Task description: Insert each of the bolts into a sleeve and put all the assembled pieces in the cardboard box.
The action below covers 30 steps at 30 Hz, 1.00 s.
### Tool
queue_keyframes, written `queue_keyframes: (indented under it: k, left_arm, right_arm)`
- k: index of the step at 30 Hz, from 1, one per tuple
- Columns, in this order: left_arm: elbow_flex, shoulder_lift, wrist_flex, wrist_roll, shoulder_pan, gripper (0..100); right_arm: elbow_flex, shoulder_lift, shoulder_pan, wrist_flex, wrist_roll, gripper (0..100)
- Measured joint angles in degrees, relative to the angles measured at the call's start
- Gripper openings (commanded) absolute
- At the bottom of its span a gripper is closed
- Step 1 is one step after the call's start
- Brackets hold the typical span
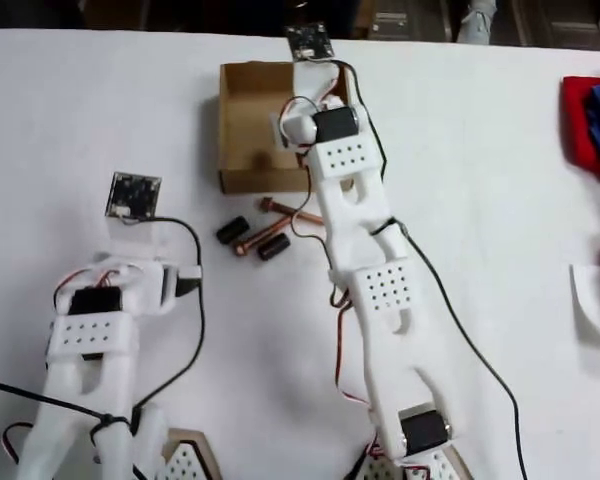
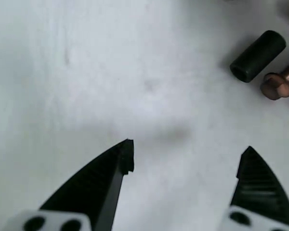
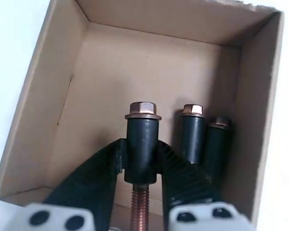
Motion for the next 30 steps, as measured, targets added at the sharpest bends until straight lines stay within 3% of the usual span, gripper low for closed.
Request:
queue_keyframes:
  k: [27, 30]
  left_arm:
    - [0.0, 0.0, 0.0, 0.0, 0.0, 35]
    - [0.0, 0.0, 0.0, 0.0, 0.0, 35]
  right_arm:
    - [0.0, 6.0, 0.1, -2.6, -0.1, 2.5]
    - [0.0, 6.1, 0.4, -2.6, -0.1, 6.1]
